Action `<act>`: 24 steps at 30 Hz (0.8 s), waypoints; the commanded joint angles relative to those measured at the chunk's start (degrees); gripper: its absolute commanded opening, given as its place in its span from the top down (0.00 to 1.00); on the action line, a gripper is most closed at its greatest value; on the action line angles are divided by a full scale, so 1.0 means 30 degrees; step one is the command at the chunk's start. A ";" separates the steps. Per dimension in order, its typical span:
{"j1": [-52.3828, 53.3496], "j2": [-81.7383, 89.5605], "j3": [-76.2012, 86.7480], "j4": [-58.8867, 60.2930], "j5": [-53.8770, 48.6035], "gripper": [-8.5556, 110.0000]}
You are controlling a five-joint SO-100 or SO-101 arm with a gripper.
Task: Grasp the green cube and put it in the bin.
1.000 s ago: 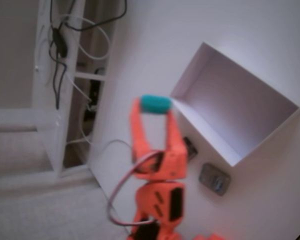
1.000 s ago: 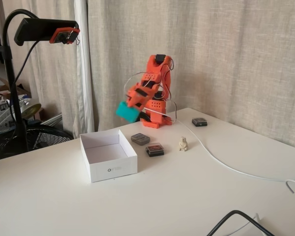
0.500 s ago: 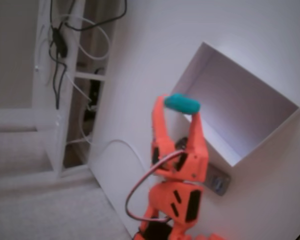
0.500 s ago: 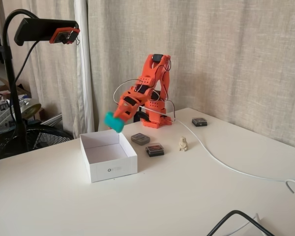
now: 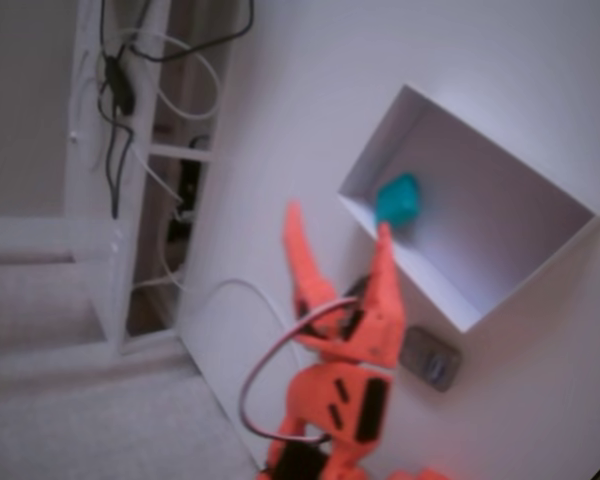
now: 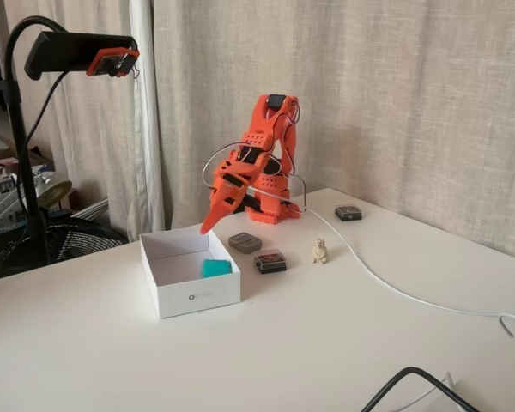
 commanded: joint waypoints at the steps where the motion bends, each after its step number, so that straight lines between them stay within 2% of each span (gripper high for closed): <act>1: -0.2227 0.2373 -0.0381 0.1729 0.0059 0.58; 4: -0.5244 0.4687 -0.0381 0.1553 0.0176 0.58; 15: -1.5381 1.0342 -0.0586 -0.3398 0.0293 0.60; 24: -1.9805 1.6113 -0.1377 -0.1289 0.1113 0.60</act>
